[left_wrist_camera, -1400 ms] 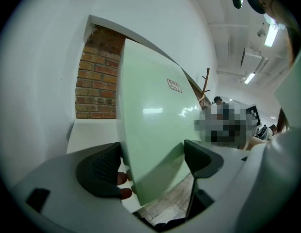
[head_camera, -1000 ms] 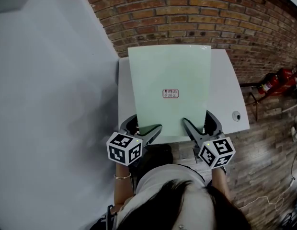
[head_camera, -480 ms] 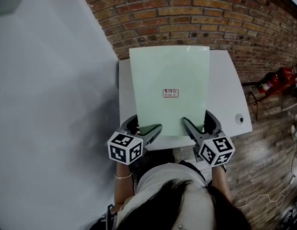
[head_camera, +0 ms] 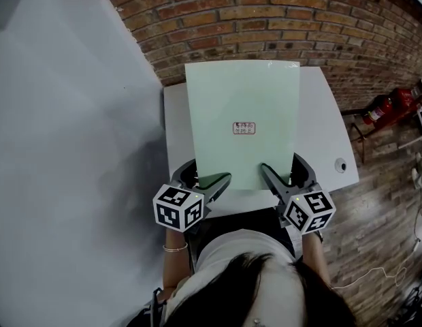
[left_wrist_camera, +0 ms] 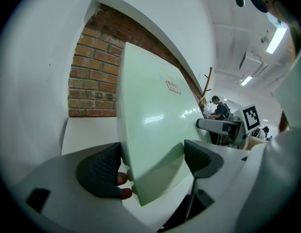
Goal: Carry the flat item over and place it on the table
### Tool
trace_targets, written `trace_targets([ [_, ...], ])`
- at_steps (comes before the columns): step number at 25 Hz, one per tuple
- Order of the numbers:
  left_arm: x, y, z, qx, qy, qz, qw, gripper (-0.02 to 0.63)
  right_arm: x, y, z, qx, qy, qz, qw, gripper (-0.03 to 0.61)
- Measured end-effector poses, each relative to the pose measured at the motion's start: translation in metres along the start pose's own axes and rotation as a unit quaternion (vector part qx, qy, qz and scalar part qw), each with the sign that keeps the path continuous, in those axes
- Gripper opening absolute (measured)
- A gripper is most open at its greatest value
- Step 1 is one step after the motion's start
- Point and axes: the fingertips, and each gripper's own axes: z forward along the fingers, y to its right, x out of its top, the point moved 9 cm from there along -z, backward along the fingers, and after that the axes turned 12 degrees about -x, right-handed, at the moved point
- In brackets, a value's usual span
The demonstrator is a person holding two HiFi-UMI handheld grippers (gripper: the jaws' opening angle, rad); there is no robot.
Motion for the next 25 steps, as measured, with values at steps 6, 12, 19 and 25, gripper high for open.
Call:
trace_targets([
  [6,0.003,-0.003,0.007,-0.004,0.001,-0.001,1.0,0.42,0.002,0.005,0.004,-0.005,0.0,-0.001,1.0,0.379],
  [12,0.003,-0.009,0.012,0.0,-0.001,-0.005,1.0,0.42,0.001,0.009,0.013,-0.001,-0.006,0.002,1.0,0.379],
  [19,0.001,-0.019,0.018,0.0,-0.007,-0.02,0.9998,0.42,-0.002,0.011,0.026,0.0,-0.02,0.002,1.0,0.379],
  [25,0.0,-0.027,0.023,0.002,-0.012,-0.03,0.9995,0.42,-0.004,0.014,0.036,0.002,-0.031,0.004,1.0,0.379],
])
